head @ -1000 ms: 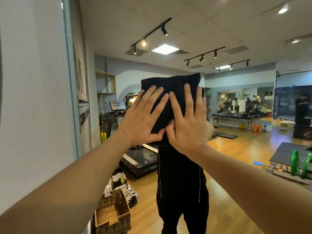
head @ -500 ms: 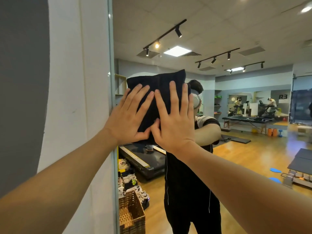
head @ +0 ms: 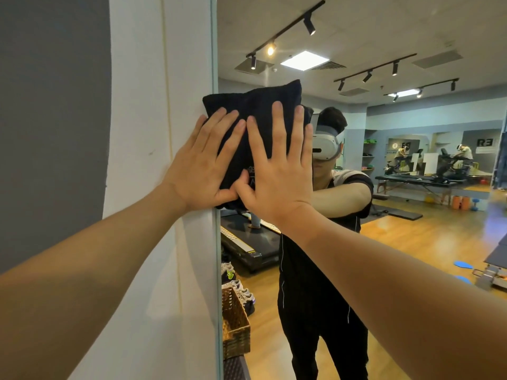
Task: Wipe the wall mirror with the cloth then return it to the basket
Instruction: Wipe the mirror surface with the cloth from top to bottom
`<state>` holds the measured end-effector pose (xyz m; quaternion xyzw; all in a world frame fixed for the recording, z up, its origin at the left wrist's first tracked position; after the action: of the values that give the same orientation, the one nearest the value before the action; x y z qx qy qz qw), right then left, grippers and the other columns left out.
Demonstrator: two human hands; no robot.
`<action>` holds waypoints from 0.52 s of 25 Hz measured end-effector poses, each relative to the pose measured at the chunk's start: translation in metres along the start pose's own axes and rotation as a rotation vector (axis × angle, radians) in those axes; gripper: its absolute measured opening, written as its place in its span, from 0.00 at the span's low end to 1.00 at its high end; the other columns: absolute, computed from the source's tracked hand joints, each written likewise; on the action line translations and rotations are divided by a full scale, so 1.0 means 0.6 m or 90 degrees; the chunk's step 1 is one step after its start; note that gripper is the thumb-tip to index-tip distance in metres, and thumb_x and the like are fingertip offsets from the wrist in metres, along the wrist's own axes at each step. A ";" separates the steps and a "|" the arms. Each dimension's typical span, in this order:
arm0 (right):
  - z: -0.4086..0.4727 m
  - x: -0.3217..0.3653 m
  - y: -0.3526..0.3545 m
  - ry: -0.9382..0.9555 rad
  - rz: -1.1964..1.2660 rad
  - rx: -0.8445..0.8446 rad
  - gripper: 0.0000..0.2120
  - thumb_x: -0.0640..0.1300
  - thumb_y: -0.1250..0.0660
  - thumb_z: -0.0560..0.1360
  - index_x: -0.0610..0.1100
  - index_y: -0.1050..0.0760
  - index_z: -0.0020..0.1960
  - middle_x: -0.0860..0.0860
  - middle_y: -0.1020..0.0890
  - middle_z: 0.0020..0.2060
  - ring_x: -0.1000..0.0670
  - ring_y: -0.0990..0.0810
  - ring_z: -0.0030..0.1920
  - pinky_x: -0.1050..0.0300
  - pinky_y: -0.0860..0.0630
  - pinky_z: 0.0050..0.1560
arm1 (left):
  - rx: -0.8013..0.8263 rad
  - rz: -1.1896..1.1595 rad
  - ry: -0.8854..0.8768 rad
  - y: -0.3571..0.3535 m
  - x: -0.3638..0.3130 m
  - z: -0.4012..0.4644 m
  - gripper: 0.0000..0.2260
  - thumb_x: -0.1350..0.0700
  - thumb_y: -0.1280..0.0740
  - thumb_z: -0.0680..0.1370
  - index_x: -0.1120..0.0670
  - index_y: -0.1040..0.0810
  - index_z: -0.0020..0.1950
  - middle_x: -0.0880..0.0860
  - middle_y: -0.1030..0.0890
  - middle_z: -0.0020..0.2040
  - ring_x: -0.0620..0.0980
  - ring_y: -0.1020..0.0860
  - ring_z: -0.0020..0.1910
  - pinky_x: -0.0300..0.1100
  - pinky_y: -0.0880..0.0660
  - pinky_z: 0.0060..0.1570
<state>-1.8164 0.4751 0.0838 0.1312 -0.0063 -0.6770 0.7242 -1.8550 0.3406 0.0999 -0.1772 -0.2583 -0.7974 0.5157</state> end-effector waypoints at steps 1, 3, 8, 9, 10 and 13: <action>-0.001 -0.001 0.000 -0.001 0.000 -0.001 0.39 0.57 0.40 0.76 0.45 0.42 0.84 0.35 0.46 0.82 0.28 0.51 0.82 0.29 0.50 0.79 | 0.000 -0.004 0.005 0.000 -0.003 0.000 0.36 0.39 0.45 0.83 0.64 0.41 0.81 0.67 0.39 0.80 0.66 0.43 0.81 0.62 0.47 0.80; -0.009 0.000 0.000 0.001 0.006 -0.005 0.39 0.57 0.39 0.76 0.45 0.41 0.83 0.34 0.46 0.82 0.28 0.51 0.81 0.30 0.50 0.79 | 0.002 -0.011 0.015 0.002 -0.011 -0.007 0.36 0.39 0.45 0.83 0.64 0.42 0.81 0.67 0.40 0.80 0.66 0.44 0.81 0.62 0.47 0.80; -0.076 0.006 -0.009 0.029 0.018 0.021 0.38 0.57 0.38 0.77 0.45 0.42 0.84 0.35 0.46 0.82 0.29 0.51 0.82 0.31 0.50 0.80 | 0.030 -0.032 0.037 -0.011 -0.053 -0.066 0.38 0.38 0.41 0.82 0.65 0.42 0.81 0.67 0.41 0.81 0.66 0.45 0.81 0.63 0.49 0.80; -0.093 0.006 -0.012 0.040 0.019 0.029 0.38 0.58 0.38 0.77 0.45 0.42 0.84 0.35 0.46 0.82 0.29 0.51 0.82 0.31 0.50 0.80 | 0.036 -0.036 0.041 -0.016 -0.063 -0.081 0.38 0.39 0.40 0.81 0.65 0.42 0.81 0.67 0.42 0.81 0.66 0.45 0.81 0.62 0.49 0.81; -0.108 0.005 -0.015 0.051 0.021 0.036 0.38 0.58 0.38 0.78 0.45 0.42 0.84 0.35 0.46 0.82 0.29 0.51 0.82 0.31 0.50 0.80 | 0.042 -0.039 0.043 -0.020 -0.073 -0.094 0.39 0.39 0.39 0.81 0.65 0.42 0.81 0.67 0.42 0.81 0.66 0.45 0.81 0.62 0.49 0.81; -0.131 0.003 -0.019 0.074 0.010 0.047 0.37 0.58 0.38 0.79 0.44 0.41 0.83 0.35 0.45 0.82 0.29 0.50 0.82 0.32 0.50 0.81 | 0.045 -0.034 0.047 -0.028 -0.090 -0.113 0.39 0.40 0.37 0.80 0.64 0.42 0.81 0.67 0.42 0.80 0.66 0.45 0.81 0.63 0.49 0.80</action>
<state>-1.8125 0.4871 0.0052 0.1966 0.0097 -0.6619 0.7233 -1.8497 0.3453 0.0119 -0.1220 -0.2719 -0.8073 0.5094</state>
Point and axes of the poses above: each hand's wrist, its own z-axis towards the middle knuckle, its own y-axis out of the back of the hand, x = y × z, the point moved 6 cm from there along z, towards the middle knuckle
